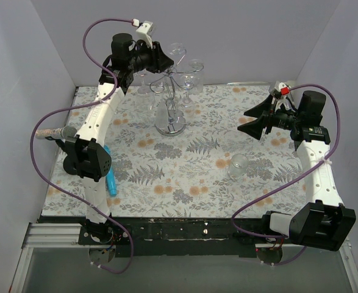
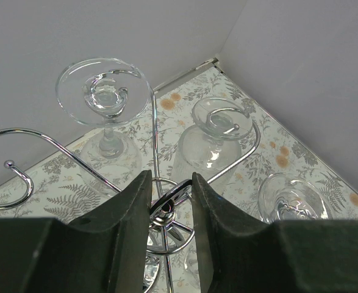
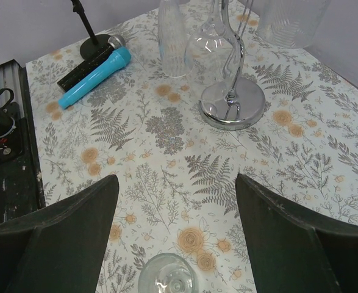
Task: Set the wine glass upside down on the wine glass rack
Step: Adjust the wine rack at the center of the board.
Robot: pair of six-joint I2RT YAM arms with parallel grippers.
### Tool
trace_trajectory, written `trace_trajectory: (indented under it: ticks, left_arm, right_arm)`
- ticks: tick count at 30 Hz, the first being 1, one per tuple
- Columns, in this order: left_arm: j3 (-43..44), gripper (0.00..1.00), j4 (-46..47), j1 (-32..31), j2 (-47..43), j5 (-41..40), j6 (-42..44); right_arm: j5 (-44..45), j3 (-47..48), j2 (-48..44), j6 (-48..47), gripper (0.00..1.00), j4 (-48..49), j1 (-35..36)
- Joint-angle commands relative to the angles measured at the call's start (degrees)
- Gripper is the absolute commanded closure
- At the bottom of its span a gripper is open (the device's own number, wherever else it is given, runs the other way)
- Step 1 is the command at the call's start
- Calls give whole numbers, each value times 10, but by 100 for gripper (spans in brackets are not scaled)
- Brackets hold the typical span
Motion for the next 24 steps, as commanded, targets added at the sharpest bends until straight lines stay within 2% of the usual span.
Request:
trace_trajectory:
  ticks: [1, 24]
  left_arm:
    - [3, 100, 30, -3, -60, -22, -3]
    - [-6, 100, 27, -3, -81, -49, -21]
  right_arm:
    - [-14, 0, -14, 5, 15, 20, -3]
    - [-12, -2, -14, 6, 15, 22, -3]
